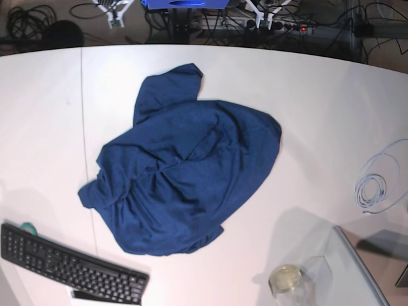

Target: Layout the t-shirt on the table in an organized manner, then fold the t-shirt properly

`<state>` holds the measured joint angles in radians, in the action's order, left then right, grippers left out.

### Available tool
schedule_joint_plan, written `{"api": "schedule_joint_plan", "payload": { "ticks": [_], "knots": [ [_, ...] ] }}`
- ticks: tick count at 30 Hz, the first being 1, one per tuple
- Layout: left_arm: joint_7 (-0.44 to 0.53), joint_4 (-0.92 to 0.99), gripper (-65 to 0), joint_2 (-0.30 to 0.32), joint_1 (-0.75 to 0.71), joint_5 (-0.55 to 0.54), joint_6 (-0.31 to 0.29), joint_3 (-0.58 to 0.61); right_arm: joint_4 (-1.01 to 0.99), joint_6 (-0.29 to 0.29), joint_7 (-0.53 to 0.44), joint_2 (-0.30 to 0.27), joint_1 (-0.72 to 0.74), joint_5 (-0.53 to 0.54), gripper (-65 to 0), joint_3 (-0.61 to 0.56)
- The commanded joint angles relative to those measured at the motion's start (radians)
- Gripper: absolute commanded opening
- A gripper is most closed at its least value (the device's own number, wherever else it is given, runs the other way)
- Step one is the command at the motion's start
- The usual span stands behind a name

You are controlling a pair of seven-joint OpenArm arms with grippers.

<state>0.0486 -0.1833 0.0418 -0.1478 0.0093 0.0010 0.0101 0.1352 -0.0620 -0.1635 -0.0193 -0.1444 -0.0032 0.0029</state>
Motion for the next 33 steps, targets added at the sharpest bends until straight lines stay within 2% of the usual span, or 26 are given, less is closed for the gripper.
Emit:
{"api": "schedule_joint_plan", "payload": {
  "ticks": [1,4,7,9,13,14,15,19,24,26,29,33],
  "knots": [
    [0.001,-0.002,-64.8,0.003,-0.006,-0.004,0.004,0.001,-0.003,0.058,-0.012,-0.003,-0.008,0.004,-64.4,0.001],
    [0.001,-0.002,-64.7,0.007,-0.006,-0.004,0.004,0.001,0.002,0.169,-0.018,-0.015,-0.028,0.002,-64.7,-0.002],
    [0.001,-0.002,-63.0,0.011,-0.006,-0.004,0.004,0.003,0.002,0.164,-0.015,-0.018,-0.03,0.001,-64.8,-0.004],
    [0.001,0.0,-55.3,0.017,-0.009,-0.004,0.004,0.003,-0.001,0.144,-0.015,-0.018,-0.03,0.001,-64.2,-0.004],
    [0.001,0.0,-29.8,0.025,-0.026,-0.002,0.004,0.003,0.004,0.092,-0.018,-0.018,-0.053,0.002,-64.1,-0.001],
    [0.001,-0.002,-25.3,0.025,-0.032,0.001,0.004,0.003,0.004,0.089,-0.02,-0.018,-0.057,0.002,-64.1,-0.002],
    [0.001,-0.002,-23.9,0.028,-0.036,0.018,0.004,0.006,0.004,0.089,-0.02,-0.018,-0.059,0.002,-64.1,-0.002],
    [0.001,-0.002,-24.0,0.031,-0.037,0.054,0.004,0.058,0.005,0.089,-0.023,-0.015,-0.073,0.002,-64.7,-0.002],
    [0.001,-0.002,-25.2,0.027,-0.037,0.054,0.004,0.054,0.005,0.089,-0.023,-0.015,-0.076,0.002,-64.8,-0.002],
    [0.001,-0.002,-34.9,0.027,-0.037,0.054,0.004,0.054,0.005,0.089,-0.023,-0.015,-0.087,0.002,-64.8,-0.002],
    [0.001,-0.002,-65.0,0.028,-0.037,0.054,0.004,0.052,0.007,0.089,-0.023,-0.017,-0.094,0.002,-64.8,-0.001],
    [0.001,-0.002,-65.0,0.031,-0.037,0.054,0.004,0.052,0.007,0.089,-0.023,-0.017,-0.105,0.004,-64.8,0.001]
  ]
}}
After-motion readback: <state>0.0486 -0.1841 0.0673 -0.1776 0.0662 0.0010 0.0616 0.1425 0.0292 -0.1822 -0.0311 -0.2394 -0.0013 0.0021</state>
